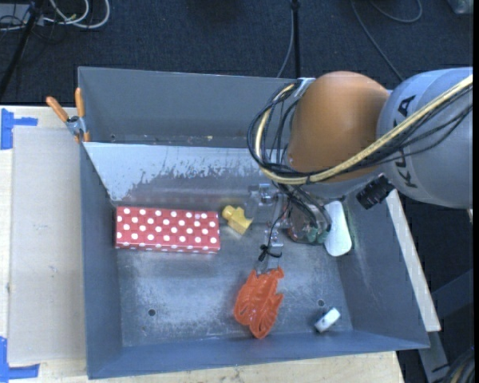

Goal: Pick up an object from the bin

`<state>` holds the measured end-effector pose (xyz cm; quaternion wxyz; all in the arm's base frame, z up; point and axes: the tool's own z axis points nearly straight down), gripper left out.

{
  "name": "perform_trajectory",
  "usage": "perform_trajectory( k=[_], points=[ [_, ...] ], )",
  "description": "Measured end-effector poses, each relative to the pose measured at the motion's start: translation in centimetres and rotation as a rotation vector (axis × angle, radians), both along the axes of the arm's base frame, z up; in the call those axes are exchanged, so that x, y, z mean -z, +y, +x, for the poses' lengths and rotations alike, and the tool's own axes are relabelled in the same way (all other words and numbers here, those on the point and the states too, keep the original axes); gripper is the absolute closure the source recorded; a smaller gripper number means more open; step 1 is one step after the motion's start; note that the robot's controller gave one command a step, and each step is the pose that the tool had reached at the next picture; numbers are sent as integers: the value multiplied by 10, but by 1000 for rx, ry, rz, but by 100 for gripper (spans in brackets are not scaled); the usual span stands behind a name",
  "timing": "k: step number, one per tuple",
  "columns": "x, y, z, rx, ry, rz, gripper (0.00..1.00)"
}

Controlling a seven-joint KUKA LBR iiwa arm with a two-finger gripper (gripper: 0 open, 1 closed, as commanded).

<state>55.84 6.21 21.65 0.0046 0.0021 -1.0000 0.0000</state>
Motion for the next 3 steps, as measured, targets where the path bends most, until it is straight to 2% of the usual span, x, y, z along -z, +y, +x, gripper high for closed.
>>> perform_trajectory(
  k=[1, 2, 3],
  points=[
    [-5, 0, 1, 2, -7, 1, 0],
    [37, -26, -18, 31, -10, 2, 0],
    [54, -34, -28, -21, 13, -1, 0]
  ],
)
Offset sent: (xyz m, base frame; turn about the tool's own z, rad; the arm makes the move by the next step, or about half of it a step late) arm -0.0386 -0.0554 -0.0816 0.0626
